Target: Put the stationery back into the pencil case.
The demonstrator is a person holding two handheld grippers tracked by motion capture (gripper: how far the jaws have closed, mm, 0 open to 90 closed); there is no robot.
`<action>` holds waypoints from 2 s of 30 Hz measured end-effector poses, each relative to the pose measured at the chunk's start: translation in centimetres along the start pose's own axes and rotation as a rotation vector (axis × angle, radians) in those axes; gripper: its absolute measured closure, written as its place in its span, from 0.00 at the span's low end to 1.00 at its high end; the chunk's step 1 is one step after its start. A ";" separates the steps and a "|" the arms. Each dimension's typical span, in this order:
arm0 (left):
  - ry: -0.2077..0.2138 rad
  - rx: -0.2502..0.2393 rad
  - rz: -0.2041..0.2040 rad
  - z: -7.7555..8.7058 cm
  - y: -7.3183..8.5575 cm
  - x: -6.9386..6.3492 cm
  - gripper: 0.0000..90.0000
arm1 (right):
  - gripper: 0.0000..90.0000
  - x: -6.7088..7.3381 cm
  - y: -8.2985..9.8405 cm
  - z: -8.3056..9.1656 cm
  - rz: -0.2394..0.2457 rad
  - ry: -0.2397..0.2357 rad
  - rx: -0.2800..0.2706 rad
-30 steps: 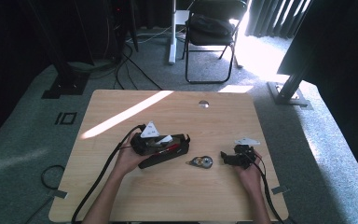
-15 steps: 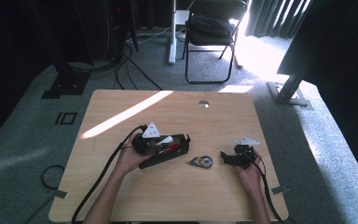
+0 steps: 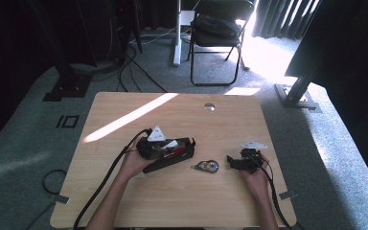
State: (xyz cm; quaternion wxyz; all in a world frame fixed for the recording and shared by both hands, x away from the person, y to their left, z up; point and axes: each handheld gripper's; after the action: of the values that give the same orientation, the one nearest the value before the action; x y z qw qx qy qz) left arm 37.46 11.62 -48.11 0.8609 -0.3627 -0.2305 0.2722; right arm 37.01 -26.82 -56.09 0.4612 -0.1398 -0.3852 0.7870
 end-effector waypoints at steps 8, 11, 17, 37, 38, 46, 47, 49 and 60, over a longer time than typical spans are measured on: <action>0.004 0.013 -0.004 -0.3 0.1 -0.1 0.78 | 0.15 0.0 0.0 0.0 0.000 0.000 0.000; 0.011 0.015 -0.003 -0.4 0.2 -0.1 0.78 | 0.15 0.0 0.0 0.0 0.000 0.000 0.000; 0.021 0.028 -0.011 -0.5 0.3 -0.2 0.78 | 0.15 0.0 0.0 0.0 0.000 0.000 0.000; -0.005 0.054 -0.035 1.0 0.4 -0.4 0.79 | 0.15 0.0 0.0 0.0 0.000 0.000 0.000; -0.006 0.057 -0.034 1.1 0.6 -0.4 0.79 | 0.15 0.0 0.0 0.0 0.000 0.000 0.000; -0.027 0.085 -0.039 1.8 0.9 -0.2 0.79 | 0.15 0.0 0.0 0.0 0.000 0.000 0.000; -0.033 0.089 -0.040 1.8 0.9 -0.1 0.79 | 0.15 0.0 0.0 0.0 0.000 0.000 0.000; -0.039 0.098 -0.039 1.9 0.9 -0.1 0.79 | 0.15 0.0 0.0 0.0 0.000 0.000 -0.001; -0.025 0.087 -0.026 2.6 1.6 -0.2 0.79 | 0.15 0.0 0.0 0.0 0.000 0.000 0.000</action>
State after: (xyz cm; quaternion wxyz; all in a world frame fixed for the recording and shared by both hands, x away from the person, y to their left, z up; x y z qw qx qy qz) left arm 35.30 13.74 -47.68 0.8765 -0.3182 -0.2340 0.2752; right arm 37.01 -26.82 -56.09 0.4612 -0.1398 -0.3854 0.7869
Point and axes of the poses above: each handheld gripper's, and its own axes: z roughly backward along the jaws, y roughly out of its underside, x roughly to its left, and after that the axes turned 11 degrees about -y, right-handed
